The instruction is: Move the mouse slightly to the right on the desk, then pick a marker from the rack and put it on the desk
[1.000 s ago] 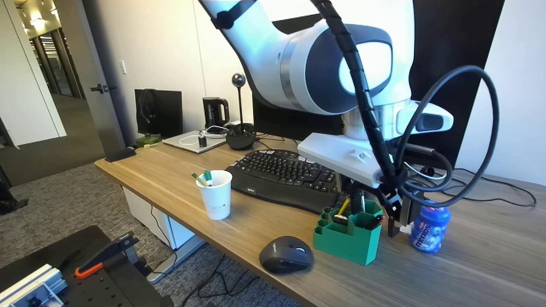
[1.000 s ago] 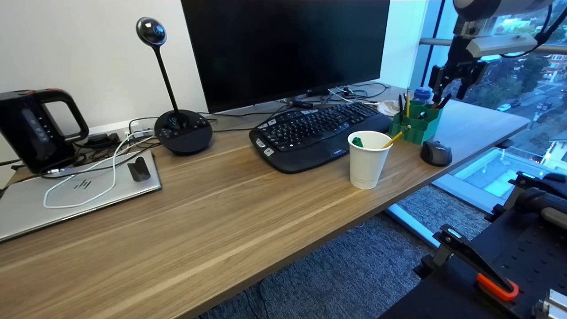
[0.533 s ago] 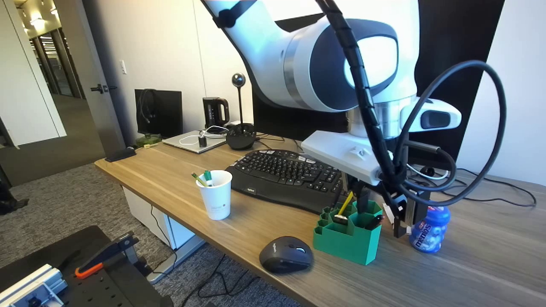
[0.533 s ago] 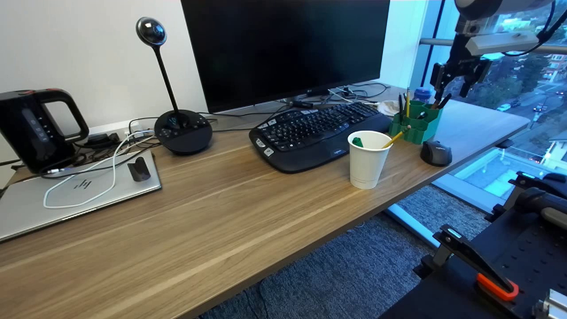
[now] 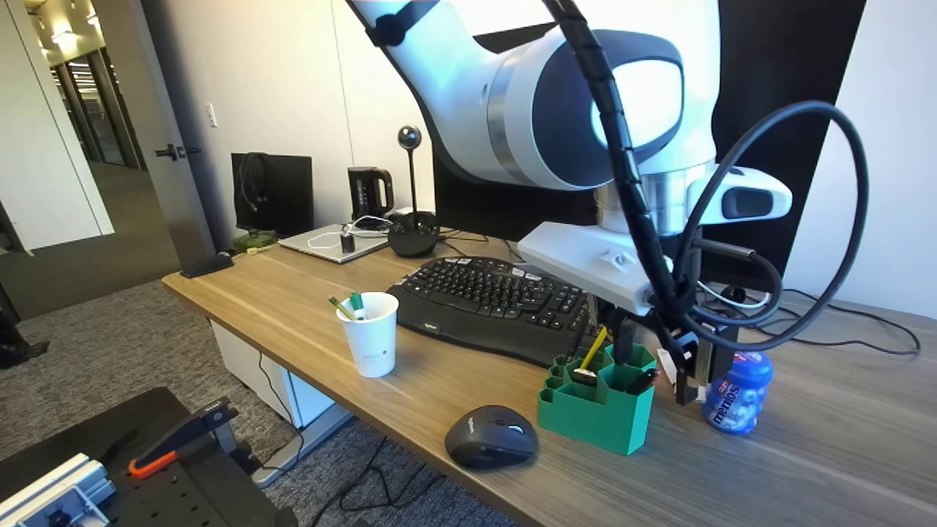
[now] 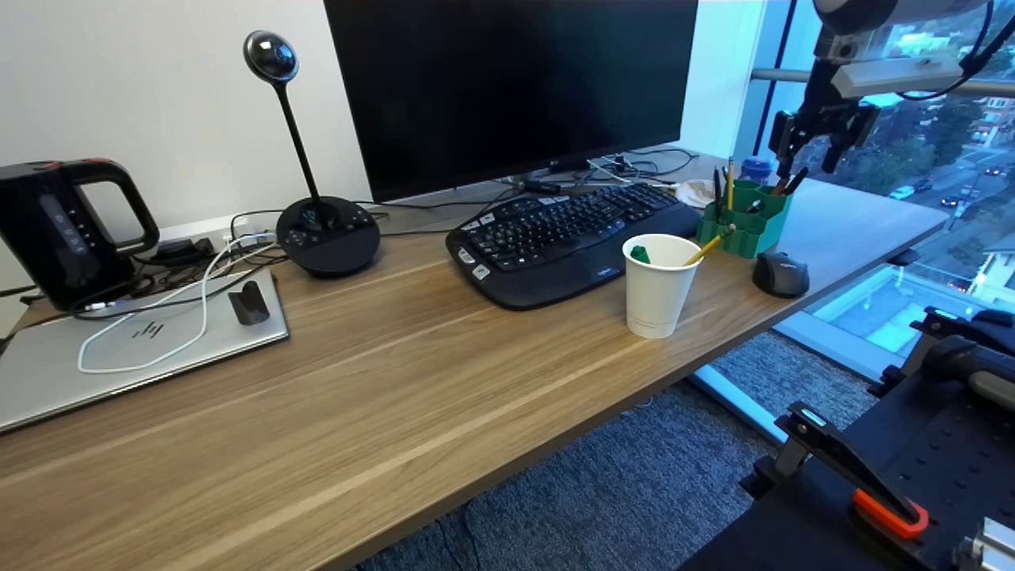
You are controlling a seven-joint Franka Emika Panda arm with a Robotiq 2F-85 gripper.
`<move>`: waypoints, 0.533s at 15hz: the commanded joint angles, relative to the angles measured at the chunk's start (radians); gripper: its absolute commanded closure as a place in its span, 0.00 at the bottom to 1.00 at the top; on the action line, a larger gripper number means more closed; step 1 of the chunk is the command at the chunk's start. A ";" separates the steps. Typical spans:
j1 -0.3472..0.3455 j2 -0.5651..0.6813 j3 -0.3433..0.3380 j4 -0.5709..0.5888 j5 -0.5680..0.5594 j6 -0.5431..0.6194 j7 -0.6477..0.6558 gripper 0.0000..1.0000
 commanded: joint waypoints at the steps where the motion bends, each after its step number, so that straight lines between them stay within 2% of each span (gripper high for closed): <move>1: -0.004 -0.020 0.009 -0.008 0.014 0.003 0.001 0.47; 8: -0.008 -0.032 0.019 -0.012 0.022 -0.001 -0.009 0.47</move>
